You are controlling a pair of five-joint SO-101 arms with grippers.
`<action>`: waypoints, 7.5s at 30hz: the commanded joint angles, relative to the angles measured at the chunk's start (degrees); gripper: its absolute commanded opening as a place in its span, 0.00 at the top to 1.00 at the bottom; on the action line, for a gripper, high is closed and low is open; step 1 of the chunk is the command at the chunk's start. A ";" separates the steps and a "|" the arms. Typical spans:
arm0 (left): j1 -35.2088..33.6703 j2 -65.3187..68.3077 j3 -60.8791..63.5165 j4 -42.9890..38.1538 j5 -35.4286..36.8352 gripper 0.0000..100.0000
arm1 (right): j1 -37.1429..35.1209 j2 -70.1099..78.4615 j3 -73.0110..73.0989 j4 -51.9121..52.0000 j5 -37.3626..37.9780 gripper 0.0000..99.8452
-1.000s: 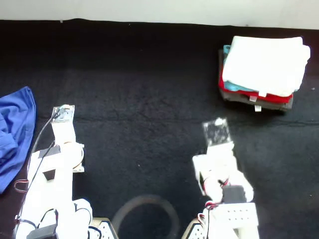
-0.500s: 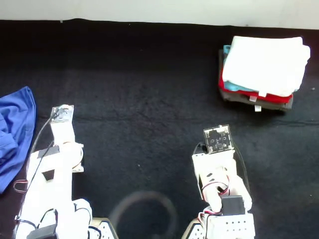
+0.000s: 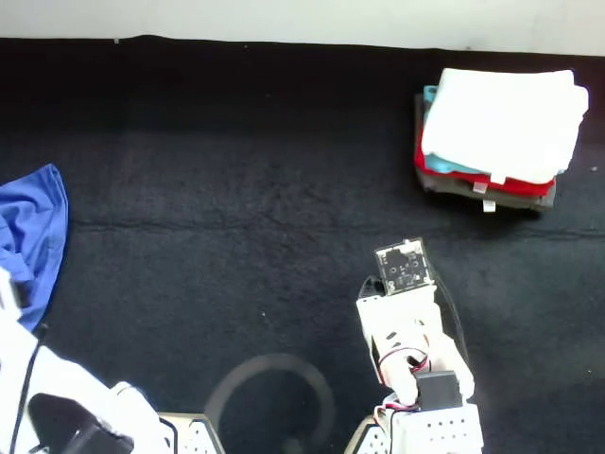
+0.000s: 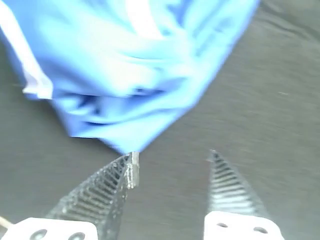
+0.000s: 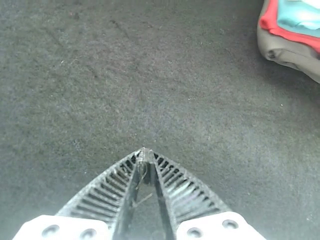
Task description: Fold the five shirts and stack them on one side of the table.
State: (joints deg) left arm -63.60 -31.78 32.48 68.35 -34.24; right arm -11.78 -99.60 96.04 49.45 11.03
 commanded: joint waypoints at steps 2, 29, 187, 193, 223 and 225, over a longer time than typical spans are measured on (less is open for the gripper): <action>-6.11 8.13 -5.32 -6.07 -3.25 0.75 | -0.40 -0.75 7.87 0.22 -0.26 0.99; -4.53 75.82 -74.68 21.63 -1.93 0.76 | -0.31 -0.57 7.87 0.22 -0.09 0.99; 41.80 -42.07 41.36 -6.15 12.31 0.99 | -0.57 -0.31 7.87 -0.13 -0.44 0.99; 37.14 -58.68 55.60 -7.56 12.31 0.99 | -0.57 -0.31 7.87 -0.13 -0.44 0.99; 33.19 -70.64 59.38 5.63 12.75 0.87 | -0.31 -0.22 7.87 -1.80 -0.26 0.99; 32.22 -70.64 59.12 5.63 12.75 0.84 | -0.31 -0.22 7.87 -1.71 -0.35 0.99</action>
State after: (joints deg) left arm -30.29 -102.73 94.37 73.80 -21.93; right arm -11.78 -99.60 96.13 48.57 11.03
